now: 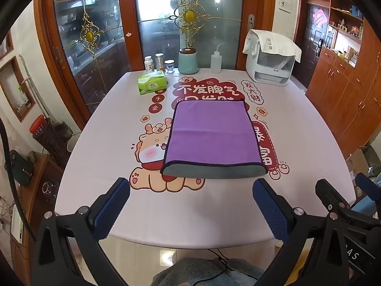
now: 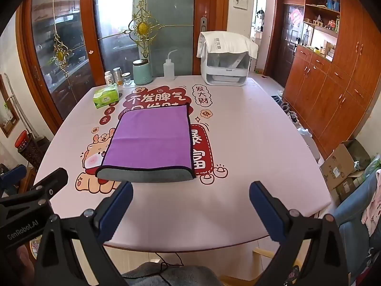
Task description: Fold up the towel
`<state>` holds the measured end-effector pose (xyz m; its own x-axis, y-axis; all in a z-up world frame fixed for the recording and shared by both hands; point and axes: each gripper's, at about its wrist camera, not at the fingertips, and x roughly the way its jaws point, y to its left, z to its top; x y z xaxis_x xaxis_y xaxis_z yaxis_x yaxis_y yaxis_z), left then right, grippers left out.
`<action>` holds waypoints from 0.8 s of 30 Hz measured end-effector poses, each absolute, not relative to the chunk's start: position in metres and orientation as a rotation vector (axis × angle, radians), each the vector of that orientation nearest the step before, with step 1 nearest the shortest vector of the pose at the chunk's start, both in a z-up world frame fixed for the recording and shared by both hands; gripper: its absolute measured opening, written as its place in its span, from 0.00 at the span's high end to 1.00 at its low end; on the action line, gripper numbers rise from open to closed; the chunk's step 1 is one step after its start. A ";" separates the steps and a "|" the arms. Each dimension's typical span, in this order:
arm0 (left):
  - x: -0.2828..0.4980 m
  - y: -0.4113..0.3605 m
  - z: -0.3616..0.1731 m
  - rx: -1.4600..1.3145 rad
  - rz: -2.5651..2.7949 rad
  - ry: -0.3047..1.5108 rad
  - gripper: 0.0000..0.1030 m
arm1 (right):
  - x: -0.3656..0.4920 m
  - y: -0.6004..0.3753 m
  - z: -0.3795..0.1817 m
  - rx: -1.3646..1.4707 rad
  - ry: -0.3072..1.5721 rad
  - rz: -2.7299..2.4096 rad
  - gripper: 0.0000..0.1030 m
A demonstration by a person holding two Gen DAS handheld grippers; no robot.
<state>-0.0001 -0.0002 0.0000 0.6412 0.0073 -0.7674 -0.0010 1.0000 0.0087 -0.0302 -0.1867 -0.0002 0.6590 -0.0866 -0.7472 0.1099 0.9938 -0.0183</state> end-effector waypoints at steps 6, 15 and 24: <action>0.001 -0.002 -0.001 0.002 -0.002 0.881 0.00 | -0.029 -0.188 -0.001 0.027 0.844 -0.115 0.04; 0.001 -0.008 0.000 -0.001 -0.007 0.890 0.00 | -0.028 -0.188 0.000 0.025 0.846 -0.116 0.04; 0.004 -0.003 -0.003 -0.004 -0.008 0.892 0.01 | -0.026 -0.189 0.000 0.027 0.849 -0.109 0.04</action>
<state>0.0035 -0.0032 -0.0026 0.6275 -0.0087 -0.7786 0.0053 1.0000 -0.0069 -0.0265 -0.1888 -0.0001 0.6552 -0.0851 -0.7507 0.1067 0.9941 -0.0196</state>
